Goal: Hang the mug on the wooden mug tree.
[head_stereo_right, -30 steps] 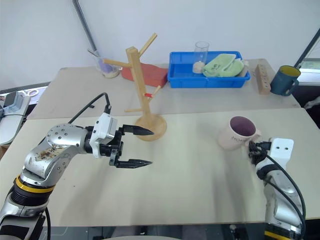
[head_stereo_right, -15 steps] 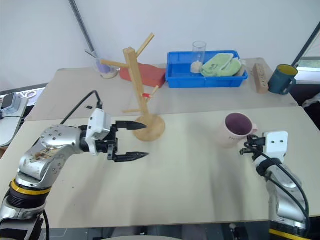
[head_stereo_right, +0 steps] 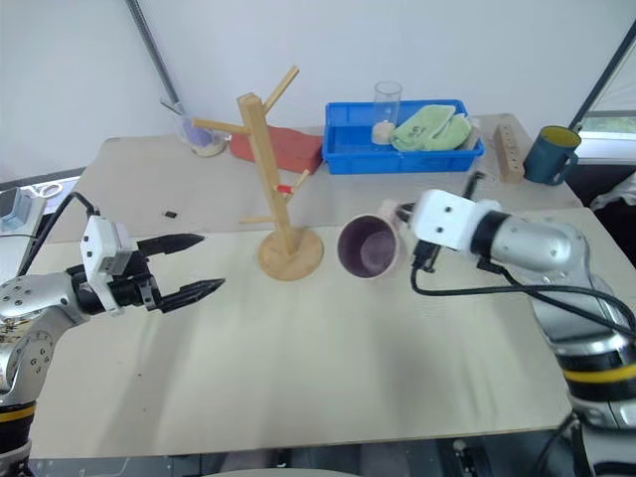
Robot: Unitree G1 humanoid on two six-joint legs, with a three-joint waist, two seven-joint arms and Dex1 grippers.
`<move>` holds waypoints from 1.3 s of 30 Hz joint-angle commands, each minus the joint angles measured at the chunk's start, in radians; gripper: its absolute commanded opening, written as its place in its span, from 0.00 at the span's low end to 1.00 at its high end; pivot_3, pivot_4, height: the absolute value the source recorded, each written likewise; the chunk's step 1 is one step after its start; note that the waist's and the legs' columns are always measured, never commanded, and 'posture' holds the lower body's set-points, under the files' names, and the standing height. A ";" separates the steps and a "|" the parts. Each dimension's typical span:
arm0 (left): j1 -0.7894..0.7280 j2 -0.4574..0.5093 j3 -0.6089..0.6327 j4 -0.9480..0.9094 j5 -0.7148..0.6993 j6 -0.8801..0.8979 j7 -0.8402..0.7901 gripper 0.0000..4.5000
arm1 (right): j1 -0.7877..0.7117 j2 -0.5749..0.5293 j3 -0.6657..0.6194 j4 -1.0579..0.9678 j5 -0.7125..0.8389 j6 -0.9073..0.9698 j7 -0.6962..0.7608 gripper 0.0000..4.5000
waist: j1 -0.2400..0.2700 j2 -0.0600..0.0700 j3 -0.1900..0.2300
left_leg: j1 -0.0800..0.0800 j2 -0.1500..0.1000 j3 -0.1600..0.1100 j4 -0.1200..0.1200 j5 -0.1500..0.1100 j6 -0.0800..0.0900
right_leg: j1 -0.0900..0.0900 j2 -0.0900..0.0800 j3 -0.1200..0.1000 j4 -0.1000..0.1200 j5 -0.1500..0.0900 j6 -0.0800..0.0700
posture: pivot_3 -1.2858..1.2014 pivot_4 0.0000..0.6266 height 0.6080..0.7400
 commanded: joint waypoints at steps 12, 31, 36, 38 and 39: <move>0.048 0.043 0.143 -0.106 -0.202 0.079 -0.028 1.00 | -0.443 0.219 0.208 0.237 -0.129 -0.047 0.166 0.01 | -0.007 -0.002 0.000 | 0.005 0.004 -0.003 -0.004 0.004 0.007 | -0.005 0.009 0.005 0.015 -0.002 -0.005 | 0.52 0.24 1.00; 0.003 0.035 0.062 -0.100 -0.161 0.056 0.010 1.00 | -0.564 0.347 0.254 0.382 -0.228 -0.090 0.175 0.01 | -0.011 -0.001 0.000 | 0.004 0.004 -0.002 -0.004 0.004 0.007 | -0.010 0.009 0.006 0.018 -0.001 -0.007 | 0.52 0.24 1.00; -0.013 0.035 0.044 -0.143 -0.174 0.084 0.048 1.00 | -0.566 0.358 0.256 0.395 -0.239 -0.100 0.179 0.01 | -0.011 -0.001 0.000 | 0.004 0.004 -0.002 -0.004 0.004 0.007 | -0.010 0.009 0.007 0.019 -0.001 -0.007 | 0.52 0.24 1.00; -0.023 0.036 0.039 -0.156 -0.181 0.096 0.064 1.00 | -0.566 0.366 0.246 0.394 -0.234 -0.098 0.172 0.01 | -0.011 -0.001 0.000 | 0.004 0.004 -0.002 -0.004 0.004 0.007 | -0.010 0.009 0.007 0.019 -0.001 -0.007 | 0.52 0.24 1.00; -0.029 0.037 0.038 -0.162 -0.185 0.105 0.072 1.00 | -0.565 0.367 0.241 0.391 -0.229 -0.098 0.176 0.18 | -0.011 -0.001 0.000 | 0.004 0.004 -0.002 -0.004 0.005 0.007 | -0.011 0.009 0.007 0.019 -0.001 -0.007 | 0.52 0.24 1.00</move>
